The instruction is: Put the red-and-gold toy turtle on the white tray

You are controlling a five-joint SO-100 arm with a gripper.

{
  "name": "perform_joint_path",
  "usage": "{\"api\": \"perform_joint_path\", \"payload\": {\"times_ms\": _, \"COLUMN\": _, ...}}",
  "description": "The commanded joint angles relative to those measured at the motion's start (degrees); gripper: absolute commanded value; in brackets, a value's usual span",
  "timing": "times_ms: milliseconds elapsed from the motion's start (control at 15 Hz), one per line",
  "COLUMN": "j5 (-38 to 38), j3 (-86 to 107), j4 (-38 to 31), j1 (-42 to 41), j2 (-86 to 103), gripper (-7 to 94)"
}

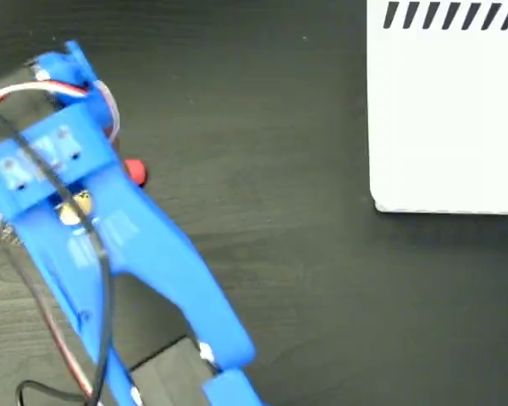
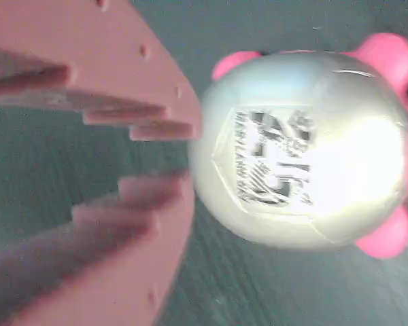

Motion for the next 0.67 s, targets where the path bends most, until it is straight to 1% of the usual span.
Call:
{"api": "perform_joint_path", "payload": {"times_ms": 0, "j5": 0.0, "j3": -3.52, "j4": 1.14, "j1": 0.26, "j2": 2.2, "gripper": 39}}
{"api": "perform_joint_path", "payload": {"times_ms": 133, "j5": -0.35, "j3": -2.29, "j4": 1.23, "j1": 0.7, "j2": 2.2, "gripper": 48}}
{"api": "perform_joint_path", "payload": {"times_ms": 267, "j5": -0.88, "j3": -1.49, "j4": 1.23, "j1": 1.05, "j2": 2.11, "gripper": 53}}
{"api": "perform_joint_path", "payload": {"times_ms": 533, "j5": -2.37, "j3": 2.02, "j4": 0.97, "j1": 1.85, "j2": 2.55, "gripper": 54}}
{"api": "perform_joint_path", "payload": {"times_ms": 600, "j5": -2.37, "j3": 4.22, "j4": -0.44, "j1": 2.02, "j2": 2.64, "gripper": 54}}
